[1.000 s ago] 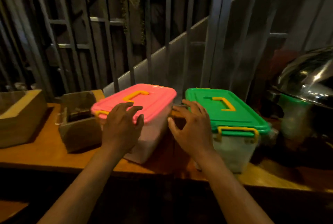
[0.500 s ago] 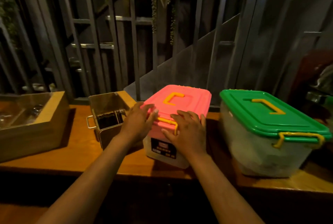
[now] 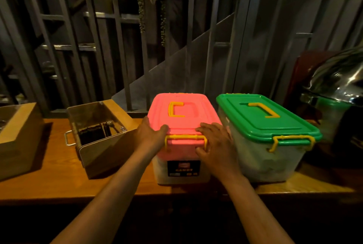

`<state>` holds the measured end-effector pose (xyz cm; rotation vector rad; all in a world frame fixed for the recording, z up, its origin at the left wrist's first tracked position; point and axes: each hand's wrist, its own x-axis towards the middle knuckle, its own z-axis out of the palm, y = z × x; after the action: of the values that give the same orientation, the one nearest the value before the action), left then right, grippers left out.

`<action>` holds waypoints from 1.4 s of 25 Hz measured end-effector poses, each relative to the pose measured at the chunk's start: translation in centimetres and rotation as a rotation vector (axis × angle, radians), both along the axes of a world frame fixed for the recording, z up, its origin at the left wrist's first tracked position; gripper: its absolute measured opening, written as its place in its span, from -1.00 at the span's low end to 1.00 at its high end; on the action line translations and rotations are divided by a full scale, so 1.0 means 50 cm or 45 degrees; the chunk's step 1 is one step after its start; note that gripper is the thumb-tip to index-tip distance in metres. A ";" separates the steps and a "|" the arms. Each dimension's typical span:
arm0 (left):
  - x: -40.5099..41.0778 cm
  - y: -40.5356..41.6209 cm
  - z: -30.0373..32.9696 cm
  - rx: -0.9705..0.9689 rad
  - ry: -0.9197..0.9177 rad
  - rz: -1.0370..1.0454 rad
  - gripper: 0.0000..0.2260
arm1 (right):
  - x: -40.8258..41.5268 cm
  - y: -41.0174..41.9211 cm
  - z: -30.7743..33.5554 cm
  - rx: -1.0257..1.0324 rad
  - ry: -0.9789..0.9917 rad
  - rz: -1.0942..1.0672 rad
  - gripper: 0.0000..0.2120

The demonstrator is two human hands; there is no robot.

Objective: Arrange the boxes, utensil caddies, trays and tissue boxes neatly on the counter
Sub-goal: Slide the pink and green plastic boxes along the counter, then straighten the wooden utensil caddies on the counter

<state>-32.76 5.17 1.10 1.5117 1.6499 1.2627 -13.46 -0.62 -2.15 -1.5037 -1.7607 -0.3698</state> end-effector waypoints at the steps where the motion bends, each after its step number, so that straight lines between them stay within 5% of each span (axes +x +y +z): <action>1: 0.019 -0.011 -0.005 0.011 0.013 -0.015 -0.44 | 0.020 -0.006 -0.001 0.009 -0.013 -0.036 -0.52; 12: 0.076 -0.028 0.010 -0.060 0.081 -0.055 -0.42 | 0.068 -0.028 0.004 -0.026 -0.076 -0.153 -0.52; 21: 0.034 -0.130 -0.025 0.321 0.463 -0.061 -0.59 | 0.057 -0.048 0.003 -0.085 -0.039 -0.062 -0.33; 31: -0.282 -0.104 -0.073 0.366 0.809 0.200 -0.78 | -0.279 -0.043 0.038 0.025 0.158 0.536 -0.77; 35: -0.423 -0.008 -0.087 0.312 0.849 0.161 -0.78 | -0.409 0.055 0.005 -0.265 0.188 0.452 -0.73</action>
<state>-53.91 4.78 -3.23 2.1757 2.0774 1.1179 -33.92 2.11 -1.92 -1.2834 -1.9439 0.1040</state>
